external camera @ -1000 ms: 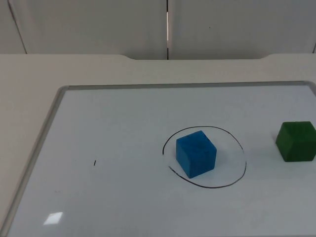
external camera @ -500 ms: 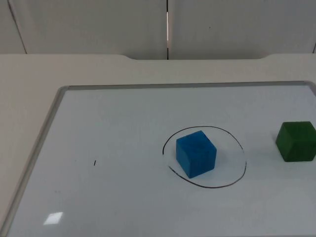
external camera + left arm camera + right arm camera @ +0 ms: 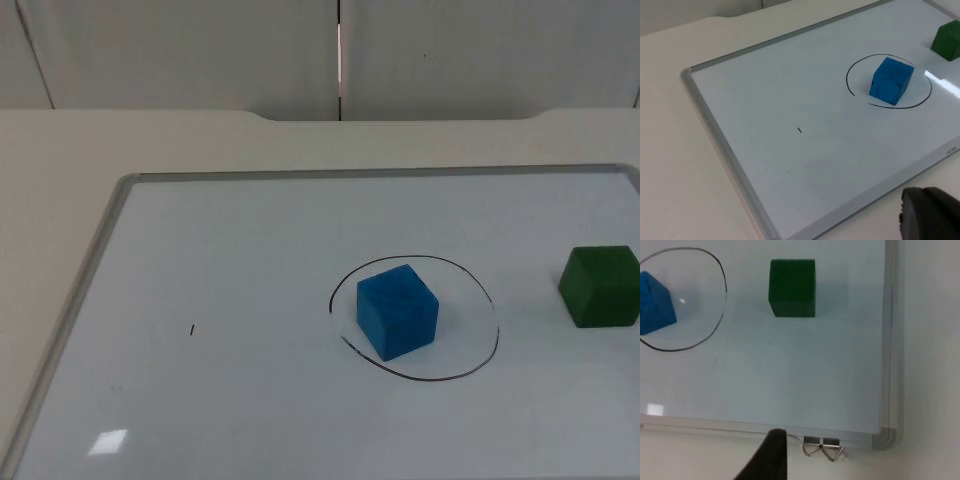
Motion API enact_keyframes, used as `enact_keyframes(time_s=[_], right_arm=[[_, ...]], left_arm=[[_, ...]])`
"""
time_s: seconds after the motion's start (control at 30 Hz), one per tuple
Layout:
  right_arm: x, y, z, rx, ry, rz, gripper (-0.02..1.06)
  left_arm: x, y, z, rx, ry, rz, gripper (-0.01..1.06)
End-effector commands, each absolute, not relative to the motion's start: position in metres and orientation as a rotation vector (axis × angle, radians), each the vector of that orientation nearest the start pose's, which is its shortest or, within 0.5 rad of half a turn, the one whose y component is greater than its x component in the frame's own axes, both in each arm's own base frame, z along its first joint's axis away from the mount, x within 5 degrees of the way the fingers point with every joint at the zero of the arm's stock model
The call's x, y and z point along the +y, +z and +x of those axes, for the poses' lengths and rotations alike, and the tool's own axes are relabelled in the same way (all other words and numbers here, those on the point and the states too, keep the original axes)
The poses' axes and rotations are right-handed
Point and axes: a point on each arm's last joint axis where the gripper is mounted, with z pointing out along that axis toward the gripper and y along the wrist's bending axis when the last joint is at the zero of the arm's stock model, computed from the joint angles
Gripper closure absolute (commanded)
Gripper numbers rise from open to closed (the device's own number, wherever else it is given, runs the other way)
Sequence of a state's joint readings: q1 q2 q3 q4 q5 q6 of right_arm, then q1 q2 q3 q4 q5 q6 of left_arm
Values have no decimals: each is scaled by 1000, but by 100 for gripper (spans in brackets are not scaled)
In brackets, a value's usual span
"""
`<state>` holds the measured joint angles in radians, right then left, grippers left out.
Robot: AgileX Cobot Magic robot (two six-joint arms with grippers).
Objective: Push the two cubes into the marked area.
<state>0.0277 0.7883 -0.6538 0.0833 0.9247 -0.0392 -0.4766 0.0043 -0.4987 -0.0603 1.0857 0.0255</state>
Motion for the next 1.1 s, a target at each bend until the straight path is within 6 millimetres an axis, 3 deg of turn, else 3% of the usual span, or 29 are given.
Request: enact_keyframes(time_s=[0.0, 0.43, 0.77, 0.83, 0.9, 1.07], right_arm=[[10, 282, 142, 2560, 102, -42, -1], [10, 255, 177, 2673, 103, -25, 0], [12, 280, 211, 2623, 134, 16, 7], [13, 282, 228, 2603, 132, 22, 18], [13, 281, 232, 2606, 132, 22, 21], [13, 261, 270, 2663, 134, 53, 57]], left_arm=[[-2, 274, -6, 2017, -346, 510, 105], [-2, 274, -6, 2017, -346, 510, 105], [-2, 274, -6, 2017, -346, 510, 105], [-2, 274, -6, 2017, -346, 510, 105], [-2, 274, -6, 2017, -346, 510, 105], [-2, 274, -6, 2017, -346, 510, 105]])
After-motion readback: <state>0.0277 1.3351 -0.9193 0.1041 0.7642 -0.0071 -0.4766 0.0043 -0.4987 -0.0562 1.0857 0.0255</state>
